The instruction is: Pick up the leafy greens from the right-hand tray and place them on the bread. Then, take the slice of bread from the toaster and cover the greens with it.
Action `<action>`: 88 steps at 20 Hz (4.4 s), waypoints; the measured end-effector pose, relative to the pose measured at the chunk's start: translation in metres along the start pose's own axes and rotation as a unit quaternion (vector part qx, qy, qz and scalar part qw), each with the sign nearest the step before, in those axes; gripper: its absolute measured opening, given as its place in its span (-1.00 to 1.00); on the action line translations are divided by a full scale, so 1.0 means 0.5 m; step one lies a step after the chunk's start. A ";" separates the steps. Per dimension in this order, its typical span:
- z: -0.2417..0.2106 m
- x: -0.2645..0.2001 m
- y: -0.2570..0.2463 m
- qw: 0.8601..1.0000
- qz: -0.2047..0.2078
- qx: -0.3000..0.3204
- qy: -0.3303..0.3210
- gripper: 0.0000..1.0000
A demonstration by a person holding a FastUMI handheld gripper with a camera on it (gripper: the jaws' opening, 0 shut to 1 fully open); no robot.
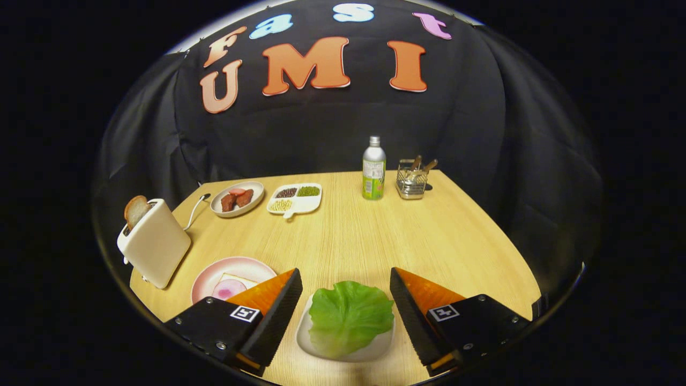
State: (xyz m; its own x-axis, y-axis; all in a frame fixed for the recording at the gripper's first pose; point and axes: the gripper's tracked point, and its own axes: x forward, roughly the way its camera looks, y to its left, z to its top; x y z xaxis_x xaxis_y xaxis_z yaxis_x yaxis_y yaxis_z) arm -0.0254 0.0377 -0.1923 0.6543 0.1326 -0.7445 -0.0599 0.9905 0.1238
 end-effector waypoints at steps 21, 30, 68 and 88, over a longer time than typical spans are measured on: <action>-0.205 0.090 0.003 0.979 -0.015 0.010 0.204 0.81; -0.201 0.103 0.025 0.981 -0.015 -0.024 0.192 0.12; -0.153 0.062 0.364 0.965 0.183 -0.063 0.178 -0.84; 0.067 -0.024 0.501 0.962 0.237 -0.093 0.102 0.41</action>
State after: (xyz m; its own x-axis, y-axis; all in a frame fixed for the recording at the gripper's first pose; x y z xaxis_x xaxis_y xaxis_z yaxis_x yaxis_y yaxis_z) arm -0.0231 0.2832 -0.1303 0.3598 0.5570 -0.7485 -0.4610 0.8036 0.3764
